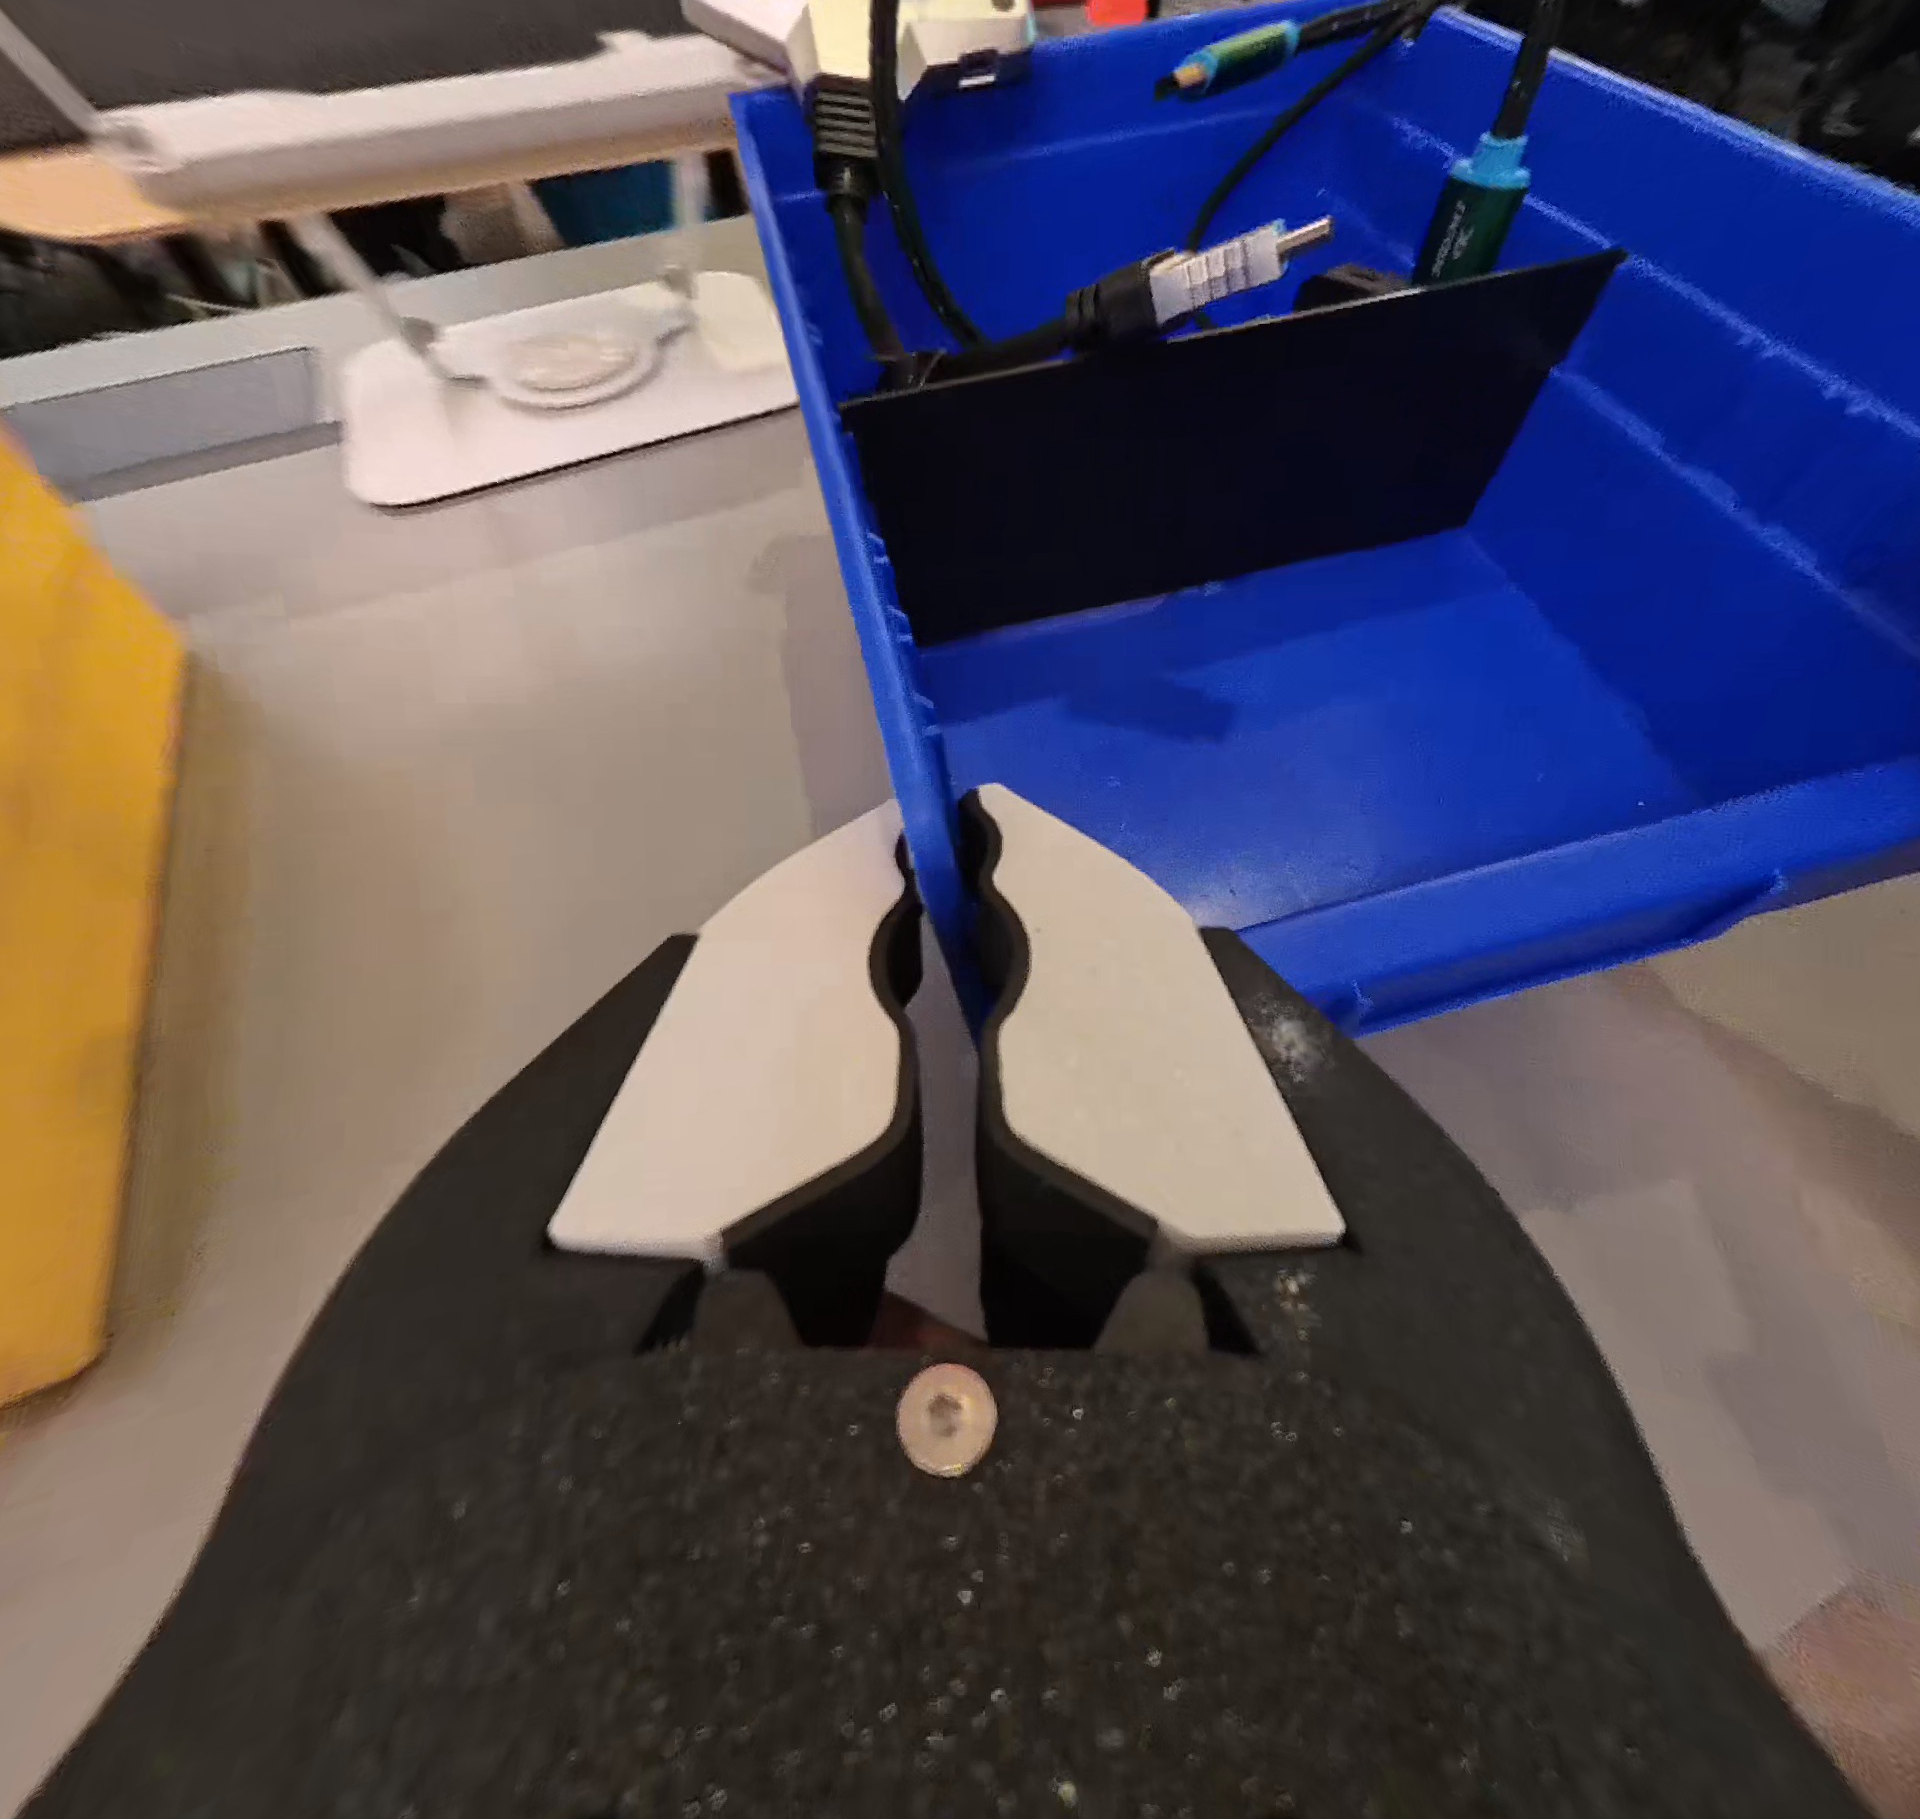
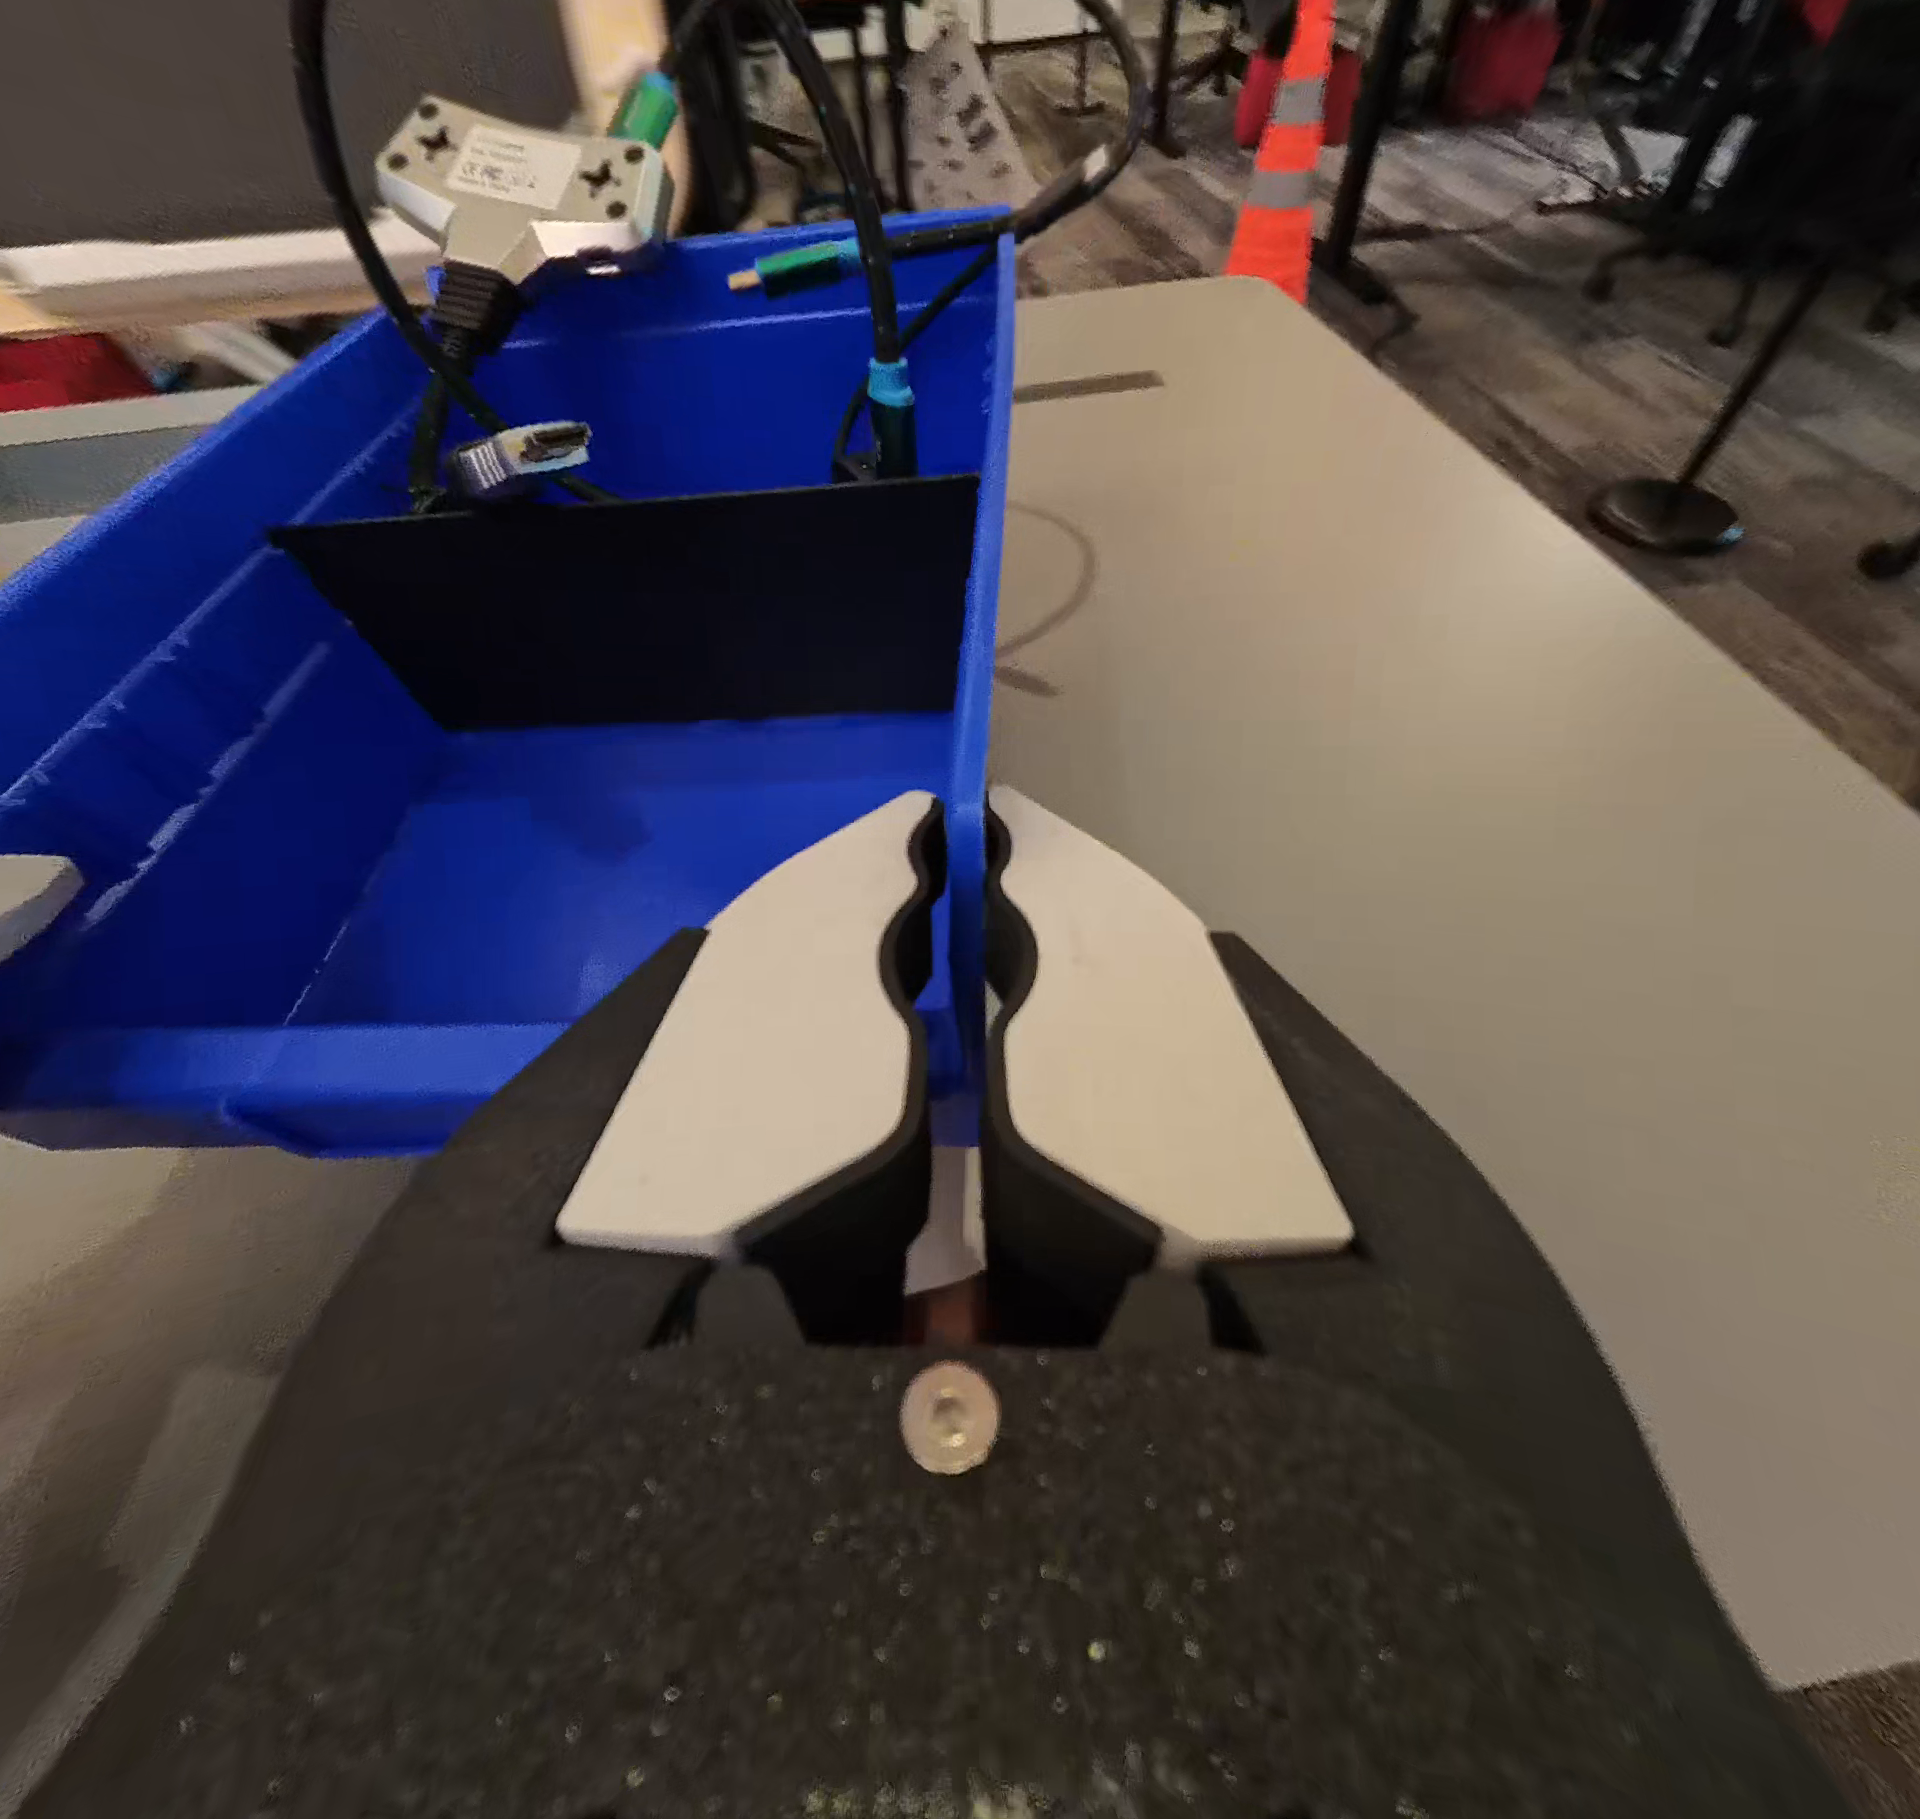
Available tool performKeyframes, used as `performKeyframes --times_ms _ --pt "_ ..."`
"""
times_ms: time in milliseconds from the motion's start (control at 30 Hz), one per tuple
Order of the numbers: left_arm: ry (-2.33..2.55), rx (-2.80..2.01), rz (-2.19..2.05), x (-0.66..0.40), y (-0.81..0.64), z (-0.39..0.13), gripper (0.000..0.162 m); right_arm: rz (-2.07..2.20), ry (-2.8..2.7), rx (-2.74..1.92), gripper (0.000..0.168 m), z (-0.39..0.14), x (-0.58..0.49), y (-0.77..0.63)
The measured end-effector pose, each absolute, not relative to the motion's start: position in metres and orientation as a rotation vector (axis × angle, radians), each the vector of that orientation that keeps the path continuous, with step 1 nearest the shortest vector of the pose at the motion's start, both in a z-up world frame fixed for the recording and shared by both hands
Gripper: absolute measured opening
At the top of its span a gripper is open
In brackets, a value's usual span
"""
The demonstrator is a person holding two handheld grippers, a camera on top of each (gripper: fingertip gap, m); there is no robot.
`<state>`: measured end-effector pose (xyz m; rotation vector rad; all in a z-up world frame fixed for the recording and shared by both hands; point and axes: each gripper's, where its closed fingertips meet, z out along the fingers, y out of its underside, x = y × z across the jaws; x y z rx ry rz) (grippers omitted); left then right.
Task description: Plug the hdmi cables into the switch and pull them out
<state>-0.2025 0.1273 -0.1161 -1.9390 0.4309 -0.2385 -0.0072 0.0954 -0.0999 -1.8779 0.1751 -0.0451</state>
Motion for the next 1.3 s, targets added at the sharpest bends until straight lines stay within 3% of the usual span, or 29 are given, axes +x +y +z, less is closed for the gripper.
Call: performKeyframes --times_ms 233,467,533,633,767,1000,1133,1267,1300 --pt "0.336 -1.937 -0.085 -0.314 0.092 -0.121 0.004 0.063 -0.014 -1.896 0.006 -0.115 -0.119 0.091" --pt "0.310 -2.007 -0.108 -0.339 0.095 -0.145 0.006 0.064 -0.103 -1.897 0.013 -0.136 -0.152 0.094" --pt "0.326 -2.043 -0.187 -0.335 0.090 -0.149 0.013 0.087 -0.154 -1.917 0.018 -0.143 -0.153 0.092" --pt "0.267 -1.944 -0.361 -0.344 0.070 -0.115 0.030 0.106 -0.261 -1.914 0.017 -0.140 -0.148 0.084" --pt "0.094 -1.890 -0.153 -0.445 0.049 -0.087 0.035 0.131 -0.329 -1.785 0.027 -0.108 -0.131 0.068" --pt "-0.060 -2.059 -0.129 -0.606 0.081 -0.127 0.056 0.285 -0.499 -1.624 0.028 -0.081 -0.208 0.036" --pt "0.056 -2.037 -0.115 -0.616 0.121 -0.132 0.049 0.458 -0.728 -1.696 0.039 -0.111 -0.302 0.013" --pt "0.132 -2.064 -0.082 -0.613 0.153 -0.144 0.020 0.578 -0.791 -1.843 0.046 -0.139 -0.363 0.009" --pt "0.170 -2.077 -0.110 -0.607 0.154 -0.147 0.007 0.584 -0.786 -1.858 0.046 -0.140 -0.374 0.010"
